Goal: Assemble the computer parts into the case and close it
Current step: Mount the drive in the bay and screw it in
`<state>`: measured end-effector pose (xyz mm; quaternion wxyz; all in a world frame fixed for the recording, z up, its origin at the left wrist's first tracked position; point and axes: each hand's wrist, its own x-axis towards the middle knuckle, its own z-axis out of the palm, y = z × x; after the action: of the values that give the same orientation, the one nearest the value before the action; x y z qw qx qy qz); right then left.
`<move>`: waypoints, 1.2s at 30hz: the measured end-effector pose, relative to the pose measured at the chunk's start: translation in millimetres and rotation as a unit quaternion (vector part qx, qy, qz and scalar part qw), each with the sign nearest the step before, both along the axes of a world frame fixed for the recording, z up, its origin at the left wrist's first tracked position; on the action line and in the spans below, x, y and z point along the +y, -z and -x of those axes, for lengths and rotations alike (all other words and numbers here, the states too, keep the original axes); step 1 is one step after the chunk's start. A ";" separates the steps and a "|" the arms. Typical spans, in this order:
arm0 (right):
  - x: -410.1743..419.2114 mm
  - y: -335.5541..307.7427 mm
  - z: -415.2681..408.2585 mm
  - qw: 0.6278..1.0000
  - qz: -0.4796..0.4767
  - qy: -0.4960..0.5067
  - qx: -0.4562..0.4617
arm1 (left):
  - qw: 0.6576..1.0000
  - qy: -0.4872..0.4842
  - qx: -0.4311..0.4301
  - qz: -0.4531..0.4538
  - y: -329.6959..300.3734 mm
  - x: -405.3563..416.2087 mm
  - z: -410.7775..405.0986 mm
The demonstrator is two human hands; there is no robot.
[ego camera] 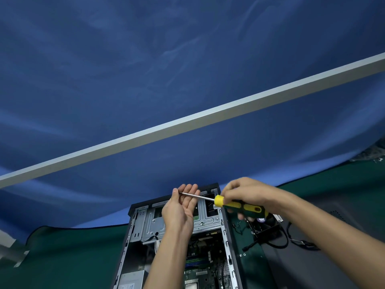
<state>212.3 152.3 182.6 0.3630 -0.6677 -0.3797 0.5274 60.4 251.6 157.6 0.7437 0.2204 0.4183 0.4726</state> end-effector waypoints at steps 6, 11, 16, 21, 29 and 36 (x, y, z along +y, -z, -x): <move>14.5 -1.2 8.4 0.972 -0.114 0.199 0.053 | 0.992 -0.033 -0.062 0.108 7.8 12.9 5.1; 22.5 1.6 31.2 0.930 -0.194 0.268 -0.162 | 0.978 -0.043 -0.103 0.178 23.1 16.4 -1.7; 30.0 -0.4 36.8 0.909 -0.131 0.178 -0.353 | 0.965 0.011 -0.063 0.253 48.1 13.6 -2.0; 33.7 0.8 37.0 0.894 -0.112 0.177 -0.396 | 0.957 0.082 -0.052 0.272 62.3 13.9 -3.5; 38.7 4.9 27.4 0.886 -0.076 0.217 -0.402 | 0.949 0.163 0.007 0.271 86.0 4.9 8.1; 45.2 13.5 30.4 0.865 -0.022 0.189 -0.464 | 0.915 0.231 0.152 0.295 122.8 -1.1 21.9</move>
<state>181.8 197.5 169.1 0.2522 -0.8865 -0.3818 0.0695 38.4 250.6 34.8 0.7908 0.1509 0.5841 0.1034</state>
